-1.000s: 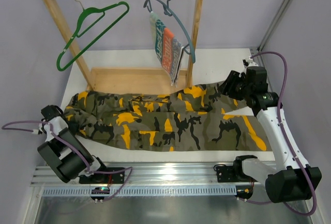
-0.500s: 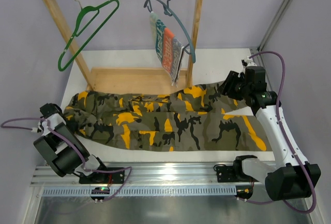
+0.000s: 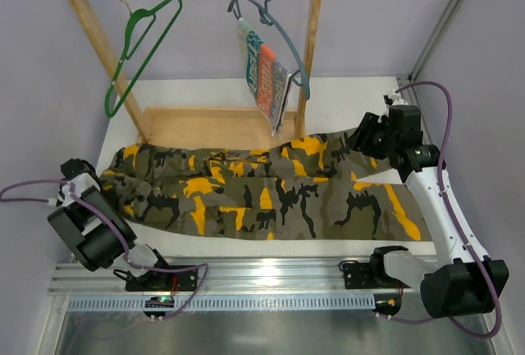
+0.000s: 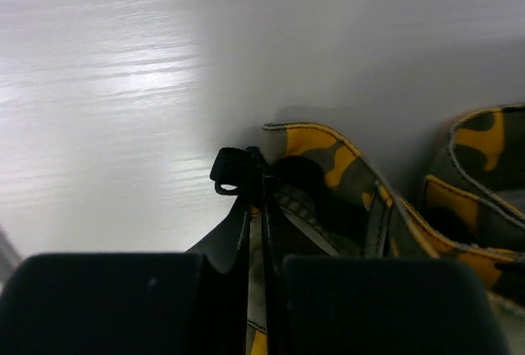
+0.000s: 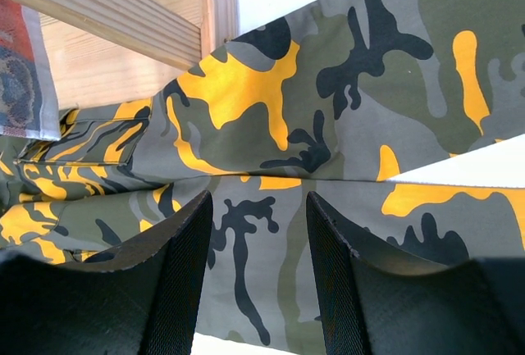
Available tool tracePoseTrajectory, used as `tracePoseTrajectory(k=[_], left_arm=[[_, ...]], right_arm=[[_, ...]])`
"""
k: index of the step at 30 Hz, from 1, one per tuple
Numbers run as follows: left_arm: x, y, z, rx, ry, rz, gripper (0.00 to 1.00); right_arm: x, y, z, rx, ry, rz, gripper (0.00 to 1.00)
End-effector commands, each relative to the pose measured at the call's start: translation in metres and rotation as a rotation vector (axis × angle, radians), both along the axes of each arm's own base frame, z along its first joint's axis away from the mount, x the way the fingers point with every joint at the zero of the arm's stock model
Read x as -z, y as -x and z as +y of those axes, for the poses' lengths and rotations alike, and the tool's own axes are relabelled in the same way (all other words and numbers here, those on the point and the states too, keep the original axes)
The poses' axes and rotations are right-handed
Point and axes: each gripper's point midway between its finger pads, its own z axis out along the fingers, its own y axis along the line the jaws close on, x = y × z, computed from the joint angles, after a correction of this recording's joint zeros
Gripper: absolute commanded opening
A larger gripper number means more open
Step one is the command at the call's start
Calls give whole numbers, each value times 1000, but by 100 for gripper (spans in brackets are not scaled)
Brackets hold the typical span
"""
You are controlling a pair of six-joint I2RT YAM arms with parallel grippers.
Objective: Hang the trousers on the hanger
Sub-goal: Fold the trousers
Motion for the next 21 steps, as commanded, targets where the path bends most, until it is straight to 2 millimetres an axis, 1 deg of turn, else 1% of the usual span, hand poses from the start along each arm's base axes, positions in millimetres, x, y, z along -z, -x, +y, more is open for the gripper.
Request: tracePoseTrajectory(k=[1,2,4,5,7,8,9,10,11,12,13,14,15,17,19,20,21], left_arm=[[-17,24,15,-54,-71,120,0],[-26,26,17,-76,-93,116,0],[-33,36,16,-95,-113,134,0],[-35,39,13,-100,-114,137,0],[-44,48,9,-125,-143,127,1],[-45,53,5,-130,-137,132,0],[-54,54,4,-151,-162,97,0],[-53,60,0,-162,-165,101,0],[-57,61,-1,-166,-179,84,0],[-59,64,-3,-181,-186,81,0],[-67,66,-3,-189,-209,60,0],[-73,67,-1,-196,-228,53,0],[-78,70,-2,-198,-232,58,0],[-94,69,3,-209,-272,33,0],[-103,72,3,-215,-279,40,0],[-112,70,7,-219,-292,30,0],[-114,70,7,-220,-293,35,0]], right_arm=[[0,-2,-6,38,22,-4,53],[7,-2,-16,98,47,27,53],[15,-1,-28,208,47,79,53],[20,3,-36,259,71,120,53],[30,7,-41,336,53,178,52],[36,12,-46,375,52,213,52],[40,15,-51,417,48,228,52],[43,17,-54,448,41,240,52],[51,23,-59,501,20,270,52],[55,26,-65,536,21,282,53],[59,29,-69,562,18,295,52],[64,35,-79,616,16,316,52],[66,38,-84,637,21,323,52],[68,46,-100,702,43,339,52],[69,53,-113,766,64,349,52],[68,58,-118,789,71,363,52],[68,61,-125,827,72,369,52]])
